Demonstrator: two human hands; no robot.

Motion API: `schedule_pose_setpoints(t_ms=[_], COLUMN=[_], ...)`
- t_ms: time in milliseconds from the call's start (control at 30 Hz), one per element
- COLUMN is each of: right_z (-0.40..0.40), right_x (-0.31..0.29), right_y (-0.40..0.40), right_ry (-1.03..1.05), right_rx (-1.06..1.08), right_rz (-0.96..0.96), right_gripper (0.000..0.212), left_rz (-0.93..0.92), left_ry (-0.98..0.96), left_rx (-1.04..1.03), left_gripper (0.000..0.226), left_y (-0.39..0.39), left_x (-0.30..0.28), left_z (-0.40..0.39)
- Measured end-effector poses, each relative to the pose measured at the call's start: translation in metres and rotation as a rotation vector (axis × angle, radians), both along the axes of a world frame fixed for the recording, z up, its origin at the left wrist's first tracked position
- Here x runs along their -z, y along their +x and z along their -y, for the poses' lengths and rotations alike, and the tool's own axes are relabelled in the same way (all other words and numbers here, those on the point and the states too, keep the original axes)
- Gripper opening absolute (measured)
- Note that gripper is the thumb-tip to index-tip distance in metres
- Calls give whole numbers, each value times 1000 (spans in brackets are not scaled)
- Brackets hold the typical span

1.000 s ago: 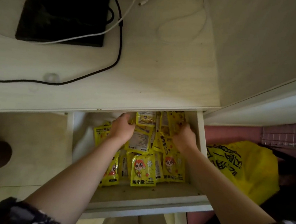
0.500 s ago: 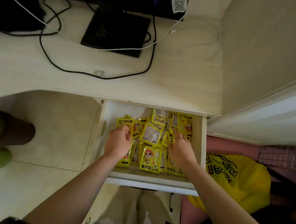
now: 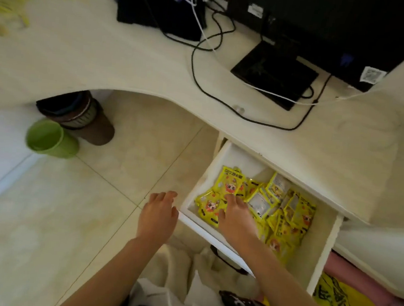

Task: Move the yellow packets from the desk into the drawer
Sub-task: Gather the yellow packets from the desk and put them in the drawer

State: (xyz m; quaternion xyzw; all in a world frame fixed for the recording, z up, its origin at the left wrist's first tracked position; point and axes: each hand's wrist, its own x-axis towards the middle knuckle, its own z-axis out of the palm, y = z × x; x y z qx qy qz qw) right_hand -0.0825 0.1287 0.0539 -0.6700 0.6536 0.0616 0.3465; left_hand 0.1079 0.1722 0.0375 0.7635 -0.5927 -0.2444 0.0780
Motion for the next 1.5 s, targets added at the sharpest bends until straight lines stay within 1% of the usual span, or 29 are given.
schedule_pose_setpoints(t_ms=[167,267,367,467,567,667,800,1067,1200,1300,1400,1500], right_z=[6,10,15,23,30,36,51,110,156,193,229,266], right_x=[-6,-10,-13,-17,-19,-25,-32,-34,-30,-31,-34,-36], right_y=[73,122,173,224,270,311,355,428,465,493,517,540], right_ry=[-57,-71,-93,-88,-97,-115,-167,-205,-212,-205,-216,-216], right_rx=[-181,-237,-246,-210,-221,-248,-303,-377,-415,-444,-492,-536], right_rz=[-18,-26,5,11,31,30,57,70,89,89,106,106], right_gripper=[38,32,35,32,32,38,39,38,37,38,35,37], left_rz=[-3,-4,7,22,34,39,38,40,67,64,53,57], left_ry=[-38,-38,-39,-60,-77,-86,-109,-135,-140,-143,-149,-171], left_rx=[-166,-240,-281,-323,-352,-390,-441,-523,-559,-582,-612,-615], left_gripper=[35,34,34,33,32,32,32,30,29,29,28,27], left_y=[58,101,153,209,258,299,339,403,435,459,482,502], left_x=[-9,-12,-12,-14,-17,-20,-24,-27,-28,-32,-35,-39], left_z=[-21,-31,-40,-44,-44,-42,-32,24,69,104,137,169])
